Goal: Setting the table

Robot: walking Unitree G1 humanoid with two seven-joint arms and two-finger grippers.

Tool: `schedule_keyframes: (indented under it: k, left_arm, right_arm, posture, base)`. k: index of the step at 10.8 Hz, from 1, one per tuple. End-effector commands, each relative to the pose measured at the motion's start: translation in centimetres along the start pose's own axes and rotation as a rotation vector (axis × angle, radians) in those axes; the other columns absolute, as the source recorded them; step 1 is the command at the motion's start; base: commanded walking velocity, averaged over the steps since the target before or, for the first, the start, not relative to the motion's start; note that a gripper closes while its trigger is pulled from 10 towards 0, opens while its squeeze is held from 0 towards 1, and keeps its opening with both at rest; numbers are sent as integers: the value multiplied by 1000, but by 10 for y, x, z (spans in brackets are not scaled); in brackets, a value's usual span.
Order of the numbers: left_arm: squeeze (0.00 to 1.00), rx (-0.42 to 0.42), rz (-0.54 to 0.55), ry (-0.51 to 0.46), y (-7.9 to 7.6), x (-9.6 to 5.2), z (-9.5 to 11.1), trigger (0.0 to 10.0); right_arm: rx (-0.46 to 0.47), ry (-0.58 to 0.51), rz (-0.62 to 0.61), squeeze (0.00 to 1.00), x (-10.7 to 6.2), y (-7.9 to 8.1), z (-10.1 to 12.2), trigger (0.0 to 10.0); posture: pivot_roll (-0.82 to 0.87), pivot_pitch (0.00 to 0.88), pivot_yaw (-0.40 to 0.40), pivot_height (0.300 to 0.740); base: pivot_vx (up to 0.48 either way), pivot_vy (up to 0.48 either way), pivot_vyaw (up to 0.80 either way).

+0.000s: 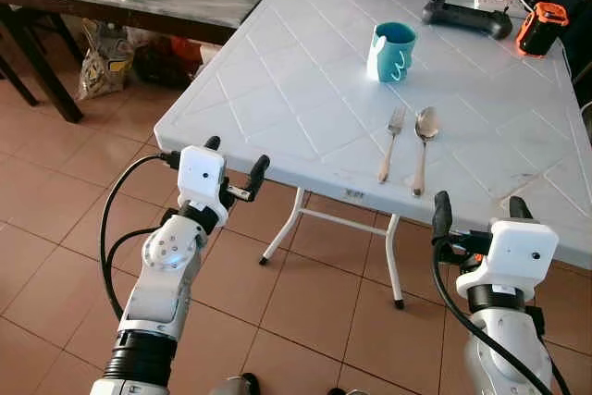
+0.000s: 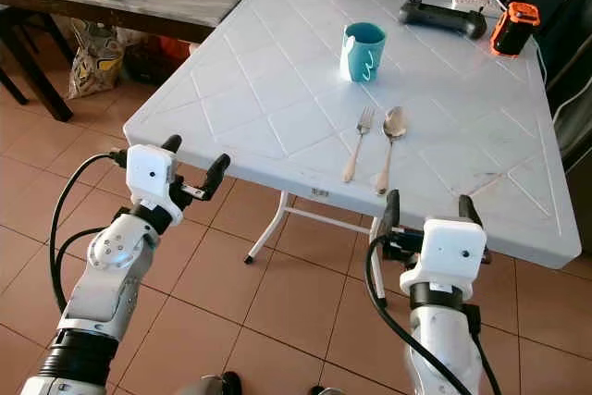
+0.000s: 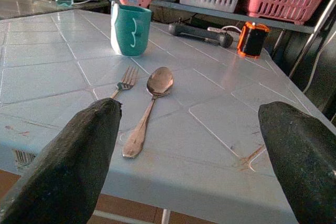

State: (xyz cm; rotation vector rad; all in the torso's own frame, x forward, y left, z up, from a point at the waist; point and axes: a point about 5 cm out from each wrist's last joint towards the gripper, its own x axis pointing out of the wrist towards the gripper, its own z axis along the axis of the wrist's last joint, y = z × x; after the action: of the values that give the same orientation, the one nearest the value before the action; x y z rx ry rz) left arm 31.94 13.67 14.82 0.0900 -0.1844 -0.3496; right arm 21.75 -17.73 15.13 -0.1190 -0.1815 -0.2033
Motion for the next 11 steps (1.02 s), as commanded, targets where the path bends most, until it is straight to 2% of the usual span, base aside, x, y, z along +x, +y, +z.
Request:
schedule_keyframes:
  k: [1, 11]
  left_arm:
    - [0, 2, -5, 6, 0, -2, -3, 10000]
    - [0, -6, -39, 16, -8, -1, -4, 10000]
  right_arm:
    - [-6, -14, 9, 0, -2, 0, 6, 10000]
    - [1, 15, 35, 0, -4, 7, 1, 10000]
  posture:
    - [51, 142, 5, 740]
    - [51, 146, 8, 740]
  base:
    - [281, 0, 0]
    - [327, 0, 0]
